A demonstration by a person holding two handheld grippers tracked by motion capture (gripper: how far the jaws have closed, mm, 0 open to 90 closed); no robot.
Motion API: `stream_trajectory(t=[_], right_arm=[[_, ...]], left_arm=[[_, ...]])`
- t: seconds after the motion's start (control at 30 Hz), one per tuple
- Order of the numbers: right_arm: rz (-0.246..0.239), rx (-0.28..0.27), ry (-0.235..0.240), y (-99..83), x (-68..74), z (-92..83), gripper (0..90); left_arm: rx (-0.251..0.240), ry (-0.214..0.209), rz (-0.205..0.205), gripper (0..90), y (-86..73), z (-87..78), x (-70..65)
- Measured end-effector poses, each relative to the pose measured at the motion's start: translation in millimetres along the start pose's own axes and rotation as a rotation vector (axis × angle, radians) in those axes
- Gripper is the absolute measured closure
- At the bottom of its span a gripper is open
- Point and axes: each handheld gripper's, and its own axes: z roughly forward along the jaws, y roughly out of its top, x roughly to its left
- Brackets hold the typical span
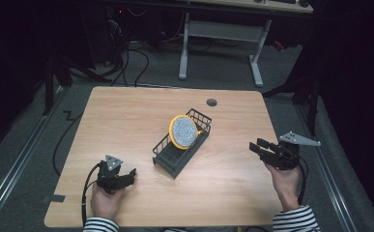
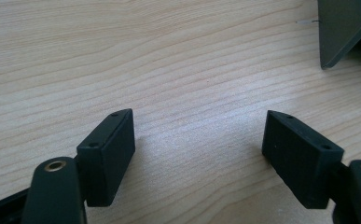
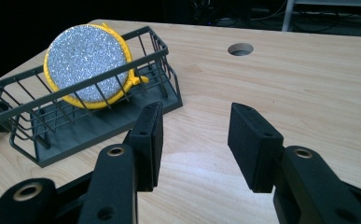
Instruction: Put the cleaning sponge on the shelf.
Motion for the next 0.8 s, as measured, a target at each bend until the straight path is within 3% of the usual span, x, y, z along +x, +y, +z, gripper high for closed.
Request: stream_trajectory(t=[0.53, 0.8], right_arm=[[0.025, 0.005, -0.002, -29.6, 1.2, 0.1, 54.4], [0.028, 0.040, 0.009, -46.4, 3.7, 9.7, 56.4]], left_arm=[[0.000, 0.000, 0.000, 25.9, 0.0, 0.0, 0.0], [0.000, 0.000, 0.000, 25.9, 0.0, 0.0, 0.0]])
